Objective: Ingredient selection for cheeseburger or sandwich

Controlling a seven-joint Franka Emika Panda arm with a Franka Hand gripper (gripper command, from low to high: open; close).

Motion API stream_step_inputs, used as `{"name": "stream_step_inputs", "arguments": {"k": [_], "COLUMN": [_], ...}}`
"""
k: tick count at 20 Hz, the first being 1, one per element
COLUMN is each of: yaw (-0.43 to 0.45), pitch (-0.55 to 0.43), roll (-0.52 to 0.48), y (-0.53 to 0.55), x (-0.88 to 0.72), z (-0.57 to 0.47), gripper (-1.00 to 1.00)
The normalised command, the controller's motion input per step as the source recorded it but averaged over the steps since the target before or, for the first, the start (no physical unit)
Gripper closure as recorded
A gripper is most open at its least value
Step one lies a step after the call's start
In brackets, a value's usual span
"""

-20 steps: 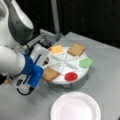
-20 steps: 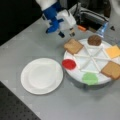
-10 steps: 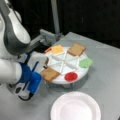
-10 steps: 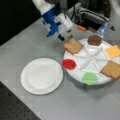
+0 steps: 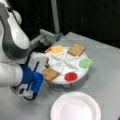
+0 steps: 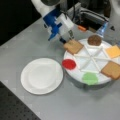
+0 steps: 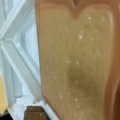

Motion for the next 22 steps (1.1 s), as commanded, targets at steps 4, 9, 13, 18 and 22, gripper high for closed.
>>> {"name": "stream_step_inputs", "arguments": {"k": [4,9,13,18,22], "yaw": [0.188,0.202,0.223,0.195,0.17], "pitch": [0.024,0.033,0.0,-0.022,-0.016], "roll": [0.315,0.267,0.274,0.292,0.285], "y": [-0.31,-0.33,-0.3,-0.26,-0.25], "x": [0.22,0.21,0.2,0.2,0.21], "z": [-0.12,-0.06,-0.1,-0.14,-0.15], "gripper": [-1.0,-1.0,-1.0,-1.0,-1.0]}}
